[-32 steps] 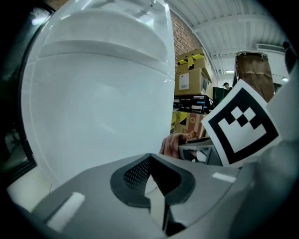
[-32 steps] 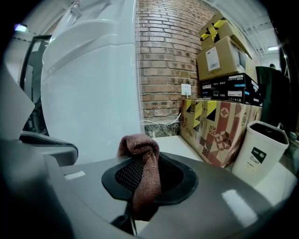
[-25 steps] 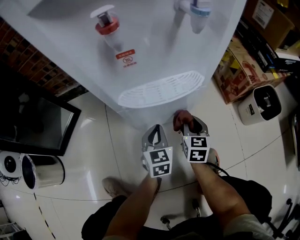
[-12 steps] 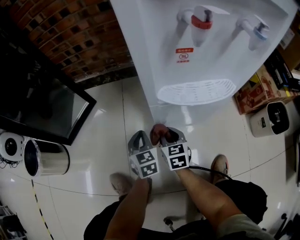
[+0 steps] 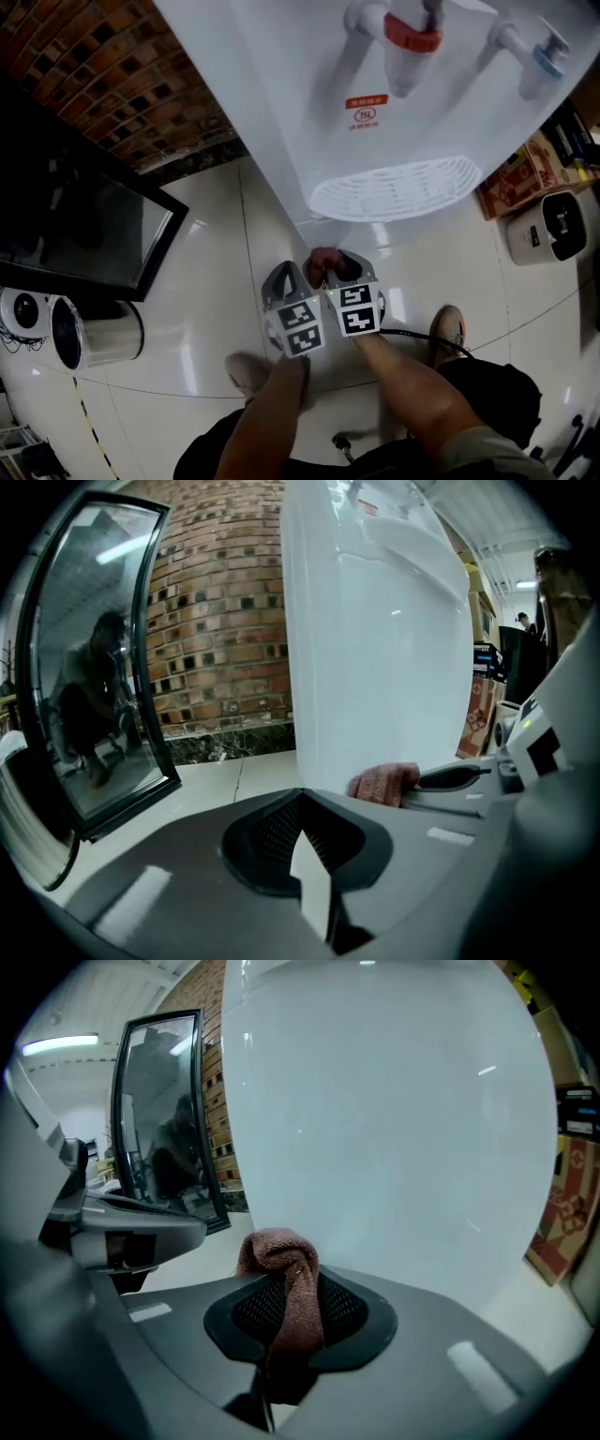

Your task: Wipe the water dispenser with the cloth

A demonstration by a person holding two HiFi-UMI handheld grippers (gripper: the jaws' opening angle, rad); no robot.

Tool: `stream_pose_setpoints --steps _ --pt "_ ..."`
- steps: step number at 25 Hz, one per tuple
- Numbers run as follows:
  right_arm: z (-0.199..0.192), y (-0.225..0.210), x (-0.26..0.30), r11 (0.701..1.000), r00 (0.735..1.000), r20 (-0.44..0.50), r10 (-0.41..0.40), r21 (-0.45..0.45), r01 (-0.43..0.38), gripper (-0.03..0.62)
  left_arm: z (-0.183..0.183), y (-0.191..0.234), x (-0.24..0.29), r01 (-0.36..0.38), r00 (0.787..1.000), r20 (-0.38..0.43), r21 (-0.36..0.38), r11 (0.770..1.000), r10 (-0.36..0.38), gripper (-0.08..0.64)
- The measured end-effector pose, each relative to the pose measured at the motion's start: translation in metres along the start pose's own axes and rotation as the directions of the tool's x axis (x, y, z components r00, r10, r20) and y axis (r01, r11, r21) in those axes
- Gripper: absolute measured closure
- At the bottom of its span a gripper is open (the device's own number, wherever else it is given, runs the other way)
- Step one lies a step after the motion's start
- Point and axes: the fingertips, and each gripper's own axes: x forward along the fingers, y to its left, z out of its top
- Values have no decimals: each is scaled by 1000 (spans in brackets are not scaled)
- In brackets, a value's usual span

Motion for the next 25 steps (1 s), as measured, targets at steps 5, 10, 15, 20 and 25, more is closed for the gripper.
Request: stream_pose_setpoints --steps 5,10,15,20,25 --pt "-6 -49 -15 995 996 -11 -89 47 89 505 7 -31 1 47 999 12 28 998 -48 560" --pt "-4 -95 -31 987 988 -6 -153 54 153 505 11 -75 2 117 993 10 67 991 -118 560" --pt "-4 -132 -45 973 978 3 -208 101 207 506 7 -144 -1 237 971 -4 121 964 -238 560" --pt "-8 -175 -59 949 962 -4 -274 164 271 506 14 -187 -2 305 951 5 149 940 -310 560" --pt "-11 -195 -63 944 959 -20 -283 173 282 505 21 -209 2 329 942 11 144 933 -334 560"
